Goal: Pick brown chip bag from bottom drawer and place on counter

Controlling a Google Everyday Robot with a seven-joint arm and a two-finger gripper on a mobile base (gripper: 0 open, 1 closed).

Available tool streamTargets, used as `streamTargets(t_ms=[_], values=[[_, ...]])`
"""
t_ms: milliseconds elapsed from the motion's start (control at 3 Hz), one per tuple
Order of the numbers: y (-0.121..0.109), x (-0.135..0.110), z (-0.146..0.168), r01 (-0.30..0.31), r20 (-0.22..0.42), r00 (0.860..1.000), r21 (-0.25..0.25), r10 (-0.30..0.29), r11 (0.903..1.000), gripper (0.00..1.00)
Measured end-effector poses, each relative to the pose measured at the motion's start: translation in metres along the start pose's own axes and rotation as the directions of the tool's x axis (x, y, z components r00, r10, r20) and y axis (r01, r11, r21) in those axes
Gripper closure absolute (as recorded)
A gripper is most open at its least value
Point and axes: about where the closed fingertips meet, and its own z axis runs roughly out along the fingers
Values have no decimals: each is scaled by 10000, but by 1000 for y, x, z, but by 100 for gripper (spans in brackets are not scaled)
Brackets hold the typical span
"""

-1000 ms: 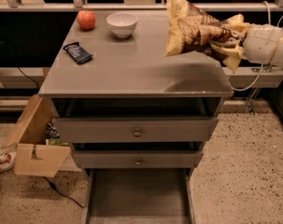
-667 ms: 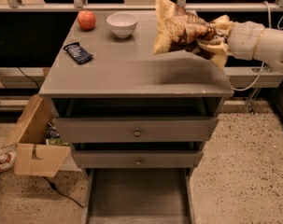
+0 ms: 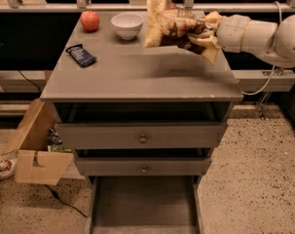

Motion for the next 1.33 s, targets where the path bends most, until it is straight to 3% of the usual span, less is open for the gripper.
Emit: streamTargets(t_ms=[667, 1000, 1333], values=[[2, 1, 30, -215, 368, 9991, -260, 225, 9994, 11], [2, 1, 30, -216, 370, 9991, -260, 225, 9994, 0], [-3, 0, 16, -385, 346, 9987, 122, 381, 9992, 0]])
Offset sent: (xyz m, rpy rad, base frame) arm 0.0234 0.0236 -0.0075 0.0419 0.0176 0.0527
